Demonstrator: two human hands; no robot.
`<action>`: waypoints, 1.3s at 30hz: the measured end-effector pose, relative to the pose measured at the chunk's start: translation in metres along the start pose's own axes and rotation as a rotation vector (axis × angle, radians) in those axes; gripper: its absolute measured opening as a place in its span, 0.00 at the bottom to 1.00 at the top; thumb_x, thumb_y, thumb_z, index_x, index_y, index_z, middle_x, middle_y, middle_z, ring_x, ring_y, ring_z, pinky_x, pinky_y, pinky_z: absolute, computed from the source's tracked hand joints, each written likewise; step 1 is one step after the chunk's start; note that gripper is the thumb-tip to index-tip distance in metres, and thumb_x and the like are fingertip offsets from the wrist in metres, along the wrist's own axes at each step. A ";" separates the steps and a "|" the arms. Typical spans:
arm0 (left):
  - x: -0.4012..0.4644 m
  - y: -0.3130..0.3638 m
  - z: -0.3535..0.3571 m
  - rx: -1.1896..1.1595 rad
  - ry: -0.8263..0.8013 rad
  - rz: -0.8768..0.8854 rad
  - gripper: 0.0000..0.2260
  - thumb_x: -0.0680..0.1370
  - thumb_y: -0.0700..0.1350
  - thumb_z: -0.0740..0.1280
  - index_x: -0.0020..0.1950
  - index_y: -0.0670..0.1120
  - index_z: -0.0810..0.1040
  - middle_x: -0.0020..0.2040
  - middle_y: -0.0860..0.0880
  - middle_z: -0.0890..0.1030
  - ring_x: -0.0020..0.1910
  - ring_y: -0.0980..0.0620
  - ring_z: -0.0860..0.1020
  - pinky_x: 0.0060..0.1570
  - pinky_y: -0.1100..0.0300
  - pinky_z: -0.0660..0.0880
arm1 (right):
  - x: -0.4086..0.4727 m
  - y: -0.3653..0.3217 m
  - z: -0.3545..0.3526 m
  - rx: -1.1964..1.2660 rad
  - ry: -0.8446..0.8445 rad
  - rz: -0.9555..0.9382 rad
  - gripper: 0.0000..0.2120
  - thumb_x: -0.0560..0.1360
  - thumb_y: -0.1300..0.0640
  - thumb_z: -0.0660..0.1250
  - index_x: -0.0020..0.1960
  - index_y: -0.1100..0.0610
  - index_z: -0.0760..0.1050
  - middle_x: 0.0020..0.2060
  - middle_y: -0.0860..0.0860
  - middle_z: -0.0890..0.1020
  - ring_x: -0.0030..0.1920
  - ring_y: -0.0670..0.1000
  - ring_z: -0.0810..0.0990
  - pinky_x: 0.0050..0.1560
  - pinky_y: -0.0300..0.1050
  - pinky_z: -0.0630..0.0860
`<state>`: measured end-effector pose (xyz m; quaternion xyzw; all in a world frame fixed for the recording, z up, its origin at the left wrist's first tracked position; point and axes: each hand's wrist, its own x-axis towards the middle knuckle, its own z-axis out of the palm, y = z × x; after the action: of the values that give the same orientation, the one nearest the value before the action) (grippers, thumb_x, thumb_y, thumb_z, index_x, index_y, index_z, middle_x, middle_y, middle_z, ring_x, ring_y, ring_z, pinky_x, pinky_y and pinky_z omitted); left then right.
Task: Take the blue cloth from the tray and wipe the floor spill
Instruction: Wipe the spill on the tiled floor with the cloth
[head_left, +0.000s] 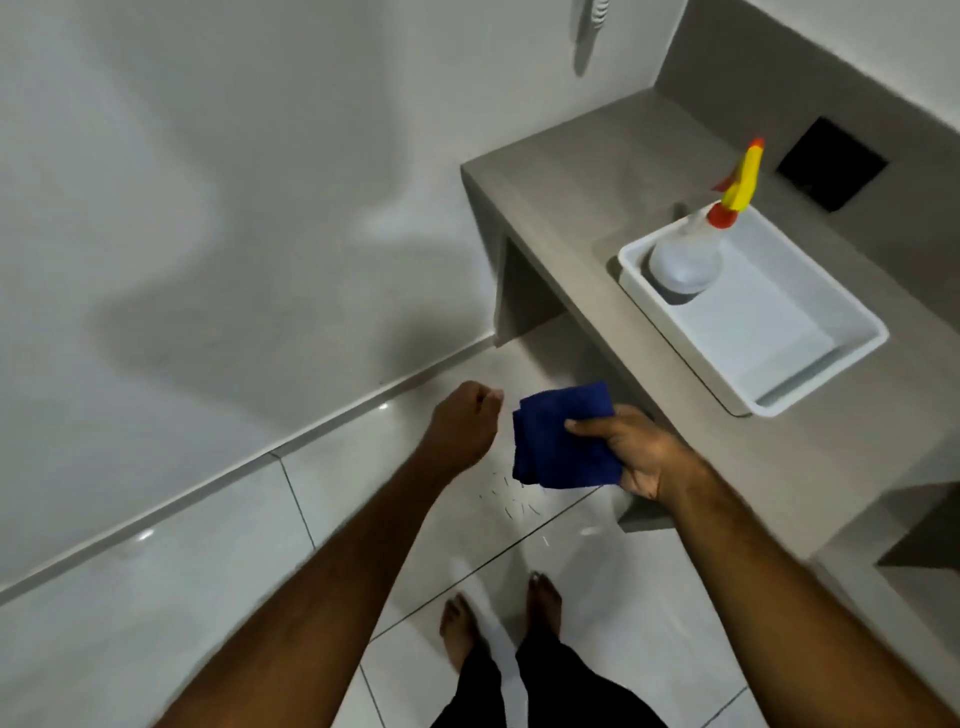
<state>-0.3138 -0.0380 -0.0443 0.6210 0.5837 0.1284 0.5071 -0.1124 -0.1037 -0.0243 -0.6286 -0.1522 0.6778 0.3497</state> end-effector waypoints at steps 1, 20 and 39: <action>0.002 -0.024 0.000 0.094 0.077 0.001 0.14 0.82 0.52 0.56 0.54 0.43 0.75 0.47 0.46 0.81 0.47 0.48 0.80 0.42 0.63 0.74 | 0.014 0.006 0.001 -0.016 0.052 0.007 0.19 0.74 0.65 0.71 0.63 0.63 0.73 0.56 0.63 0.82 0.52 0.62 0.83 0.43 0.53 0.84; 0.213 -0.600 0.291 0.776 -0.047 -0.113 0.39 0.79 0.60 0.57 0.77 0.33 0.48 0.78 0.32 0.49 0.78 0.35 0.46 0.76 0.41 0.47 | 0.483 0.431 -0.101 -1.132 0.263 -0.080 0.26 0.74 0.67 0.67 0.70 0.54 0.68 0.62 0.57 0.79 0.61 0.61 0.77 0.61 0.51 0.74; 0.275 -0.688 0.325 0.608 -0.342 -0.279 0.77 0.51 0.70 0.77 0.69 0.44 0.18 0.66 0.43 0.14 0.67 0.44 0.17 0.64 0.47 0.21 | 0.537 0.600 -0.070 -1.646 -0.069 -0.198 0.32 0.79 0.44 0.56 0.78 0.48 0.44 0.78 0.62 0.43 0.77 0.67 0.41 0.73 0.71 0.49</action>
<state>-0.3998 -0.0935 -0.8471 0.6701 0.5811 -0.2269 0.4023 -0.1964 -0.1886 -0.8237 -0.6462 -0.6647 0.3346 -0.1691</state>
